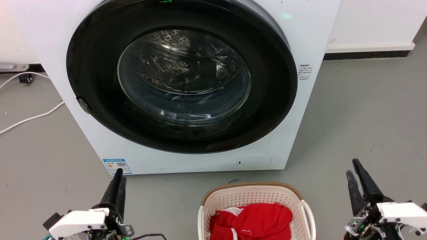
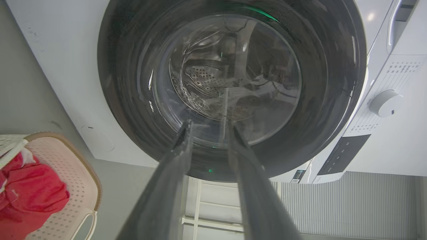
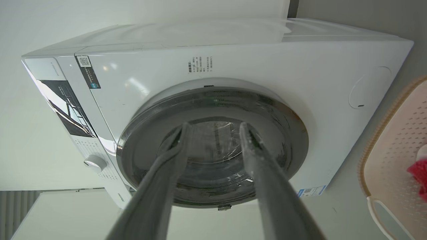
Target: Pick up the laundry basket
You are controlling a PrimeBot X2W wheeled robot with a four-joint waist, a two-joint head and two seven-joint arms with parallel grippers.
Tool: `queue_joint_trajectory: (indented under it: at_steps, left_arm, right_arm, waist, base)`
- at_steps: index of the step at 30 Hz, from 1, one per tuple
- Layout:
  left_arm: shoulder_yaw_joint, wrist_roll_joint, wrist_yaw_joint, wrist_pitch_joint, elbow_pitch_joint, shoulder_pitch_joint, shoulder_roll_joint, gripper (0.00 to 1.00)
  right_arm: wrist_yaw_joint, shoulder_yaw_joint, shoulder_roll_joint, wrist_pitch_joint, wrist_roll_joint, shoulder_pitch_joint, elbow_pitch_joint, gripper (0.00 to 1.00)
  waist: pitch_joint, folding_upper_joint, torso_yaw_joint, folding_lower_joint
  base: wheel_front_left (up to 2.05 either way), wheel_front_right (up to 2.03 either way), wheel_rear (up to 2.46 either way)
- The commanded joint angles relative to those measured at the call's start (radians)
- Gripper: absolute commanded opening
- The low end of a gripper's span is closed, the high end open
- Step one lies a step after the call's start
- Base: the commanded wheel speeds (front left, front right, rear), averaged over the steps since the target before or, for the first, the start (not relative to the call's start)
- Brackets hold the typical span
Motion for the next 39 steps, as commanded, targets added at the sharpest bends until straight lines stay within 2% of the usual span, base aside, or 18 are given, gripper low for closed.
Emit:
queue_joint_trajectory:
  at_steps: [1, 5, 10, 26, 39]
  left_arm:
    - [-0.004, 0.005, 0.000, -0.009, -0.016, -0.008, 0.001, 1.00]
    - [-0.006, 0.047, 0.000, -0.030, -0.029, -0.005, 0.002, 1.00]
    - [-0.006, 0.130, 0.001, -0.054, -0.052, -0.004, 0.002, 1.00]
    - [-0.052, 0.472, 0.070, -0.124, -0.125, 0.013, 0.003, 1.00]
    - [-0.090, 0.688, 0.088, -0.173, -0.144, 0.032, 0.004, 1.00]
  right_arm:
    - [0.000, 0.001, 0.000, -0.010, -0.006, -0.007, -0.013, 1.00]
    - [0.000, -0.004, -0.001, -0.031, -0.043, -0.002, -0.022, 1.00]
    - [0.000, -0.012, -0.001, -0.056, -0.148, 0.002, -0.050, 1.00]
    - [0.000, 0.030, -0.002, -0.126, -0.554, 0.036, -0.156, 1.00]
    - [0.000, 0.045, -0.003, -0.174, -0.793, 0.070, -0.186, 1.00]
  waist:
    - [0.000, 0.0000, 0.000, 0.0000]
    - [0.001, 0.0000, 0.000, 0.0000]
    - [0.002, 0.0000, -0.001, 0.0000]
    - [0.003, 0.0000, 0.000, 0.0000]
    - [0.002, 0.0000, 0.002, 0.0000]
  base:
    - [0.00, 0.00, 0.00]
    - [0.00, 0.00, 0.00]
    - [0.00, 0.00, 0.00]
    - [0.00, 0.00, 0.00]
    - [0.00, 0.00, 0.00]
